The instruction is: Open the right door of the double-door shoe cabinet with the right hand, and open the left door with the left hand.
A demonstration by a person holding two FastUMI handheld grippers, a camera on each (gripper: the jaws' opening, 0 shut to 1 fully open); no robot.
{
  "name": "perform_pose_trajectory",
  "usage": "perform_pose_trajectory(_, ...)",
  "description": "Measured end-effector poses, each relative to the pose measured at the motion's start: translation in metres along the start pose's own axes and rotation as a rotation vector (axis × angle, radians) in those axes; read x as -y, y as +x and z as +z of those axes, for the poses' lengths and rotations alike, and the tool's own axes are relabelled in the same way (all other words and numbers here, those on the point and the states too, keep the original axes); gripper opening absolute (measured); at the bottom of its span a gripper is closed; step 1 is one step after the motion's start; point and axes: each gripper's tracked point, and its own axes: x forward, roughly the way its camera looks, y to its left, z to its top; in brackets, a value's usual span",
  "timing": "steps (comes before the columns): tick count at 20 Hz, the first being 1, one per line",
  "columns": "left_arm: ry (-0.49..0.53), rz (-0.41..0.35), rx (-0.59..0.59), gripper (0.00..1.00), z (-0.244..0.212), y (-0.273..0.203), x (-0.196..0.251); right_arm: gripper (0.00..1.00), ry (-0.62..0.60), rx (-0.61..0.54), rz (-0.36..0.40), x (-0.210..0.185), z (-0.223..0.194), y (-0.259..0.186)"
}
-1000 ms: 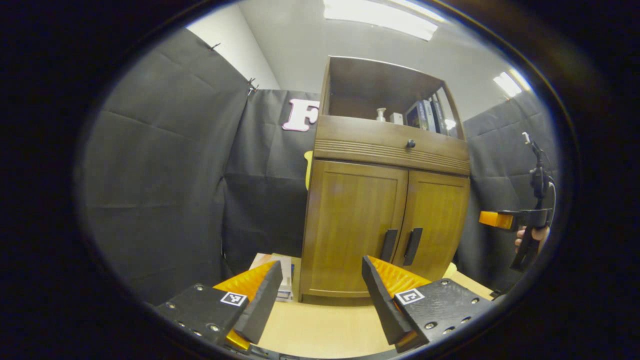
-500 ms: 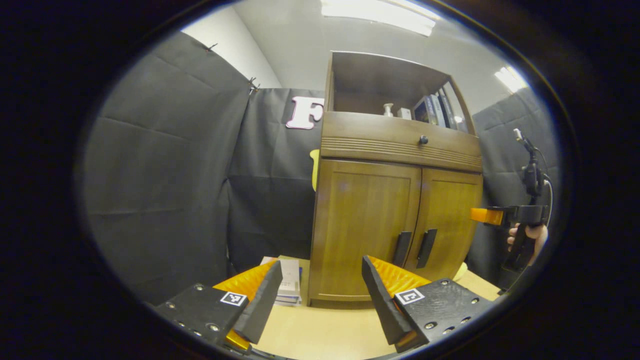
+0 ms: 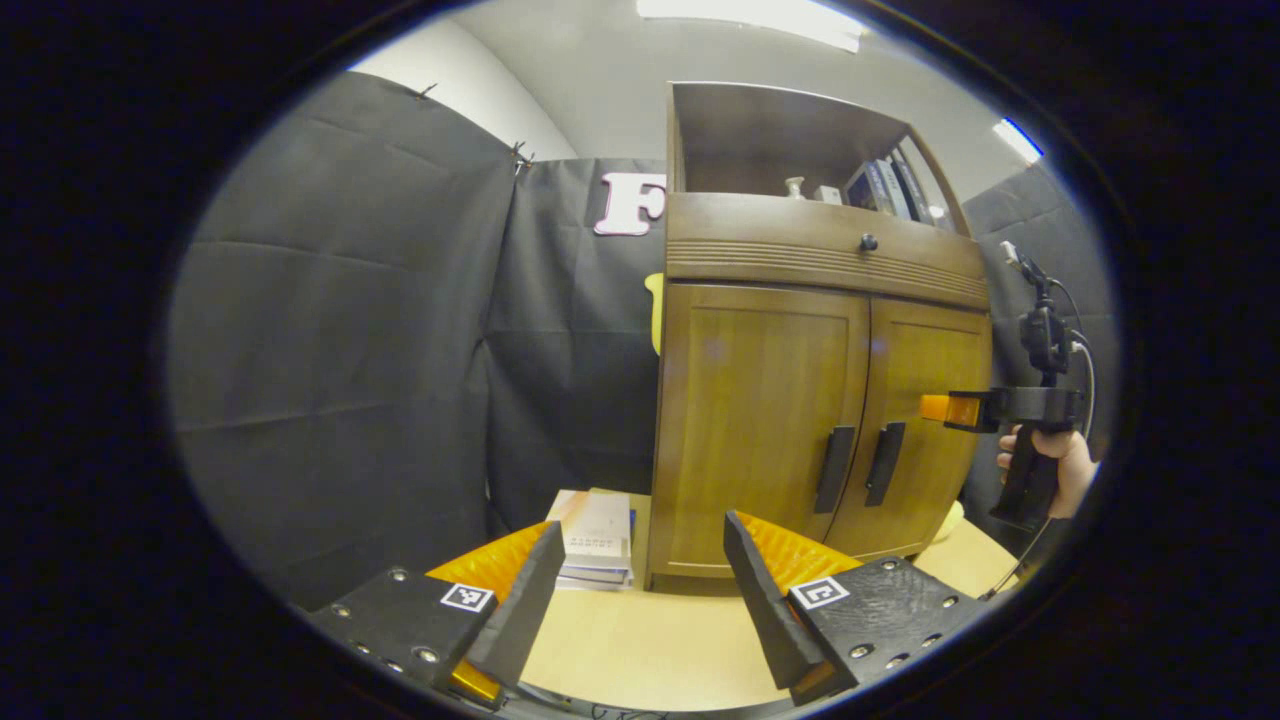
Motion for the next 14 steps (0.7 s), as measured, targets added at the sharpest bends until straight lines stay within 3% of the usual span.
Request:
perform_pose_trajectory(4,-0.030,0.040,-0.020,0.94,-0.002,0.001,-0.003,0.93,-0.012,-0.026,0.031,-0.014,-0.015,0.018)
perform_pose_trajectory(9,-0.146,0.068,-0.070,0.93,-0.001,0.003,-0.007,0.93,-0.031,-0.051,0.041,-0.023,-0.028,0.041)
perform_pose_trajectory(12,-0.131,0.134,-0.054,0.93,0.004,0.006,-0.012,0.92,-0.035,-0.061,0.026,-0.023,-0.036,0.050)
perform_pose_trajectory(13,-0.123,0.147,-0.055,0.92,0.003,0.007,-0.013,0.96,-0.042,-0.061,0.012,-0.021,-0.037,0.055)
perform_pose_trajectory(14,-0.114,0.158,-0.058,0.92,0.005,0.009,-0.014,0.92,-0.046,-0.068,0.005,-0.020,-0.039,0.059)
